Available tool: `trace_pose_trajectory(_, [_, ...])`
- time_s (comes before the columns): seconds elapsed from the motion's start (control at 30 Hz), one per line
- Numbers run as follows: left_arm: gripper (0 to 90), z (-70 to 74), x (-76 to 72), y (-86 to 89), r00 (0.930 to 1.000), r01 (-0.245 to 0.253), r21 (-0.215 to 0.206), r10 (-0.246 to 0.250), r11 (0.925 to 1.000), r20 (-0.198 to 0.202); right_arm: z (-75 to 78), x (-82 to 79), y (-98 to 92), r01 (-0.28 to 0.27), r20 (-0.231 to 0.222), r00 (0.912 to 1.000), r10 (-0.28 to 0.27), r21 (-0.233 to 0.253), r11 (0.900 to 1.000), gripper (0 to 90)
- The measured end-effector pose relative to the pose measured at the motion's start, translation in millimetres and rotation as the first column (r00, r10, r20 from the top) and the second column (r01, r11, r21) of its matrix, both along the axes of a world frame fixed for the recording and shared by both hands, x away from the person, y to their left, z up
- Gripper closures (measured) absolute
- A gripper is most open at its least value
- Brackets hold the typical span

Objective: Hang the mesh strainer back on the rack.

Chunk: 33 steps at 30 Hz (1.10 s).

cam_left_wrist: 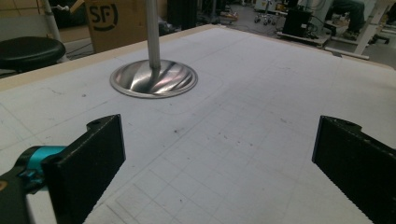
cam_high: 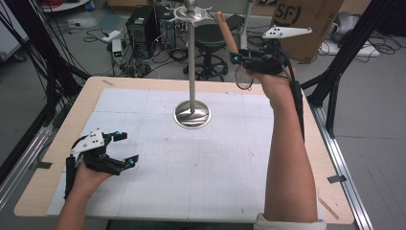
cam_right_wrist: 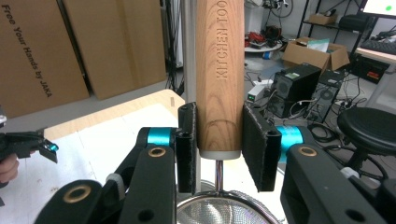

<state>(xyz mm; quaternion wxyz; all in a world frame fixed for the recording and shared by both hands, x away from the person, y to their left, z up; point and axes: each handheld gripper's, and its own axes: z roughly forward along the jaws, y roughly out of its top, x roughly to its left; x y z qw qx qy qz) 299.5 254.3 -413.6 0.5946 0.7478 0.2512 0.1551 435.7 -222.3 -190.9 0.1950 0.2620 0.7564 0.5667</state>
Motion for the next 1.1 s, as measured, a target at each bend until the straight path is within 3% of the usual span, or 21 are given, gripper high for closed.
trace_pose_trajectory(0.63, [3.1,0.1,0.0,0.3,1.0,0.0,0.002,0.0,1.0,-0.001,-2.0,7.1,18.0,-0.054,-0.02,0.9984,0.053,-0.026,0.998,68.1])
trace_pose_trajectory(0.83, [3.1,0.6,-0.2,-0.4,1.0,0.003,-0.001,-0.003,1.0,-0.002,-7.3,6.3,33.0,-0.08,-0.023,0.9966,0.079,-0.048,0.996,67.9])
trace_pose_trajectory(1.1, [3.1,1.5,-0.6,0.5,1.0,0.001,-0.007,-0.001,1.0,-0.001,-13.9,11.2,47.0,-0.063,-0.041,0.9973,0.061,-0.055,0.996,67.9])
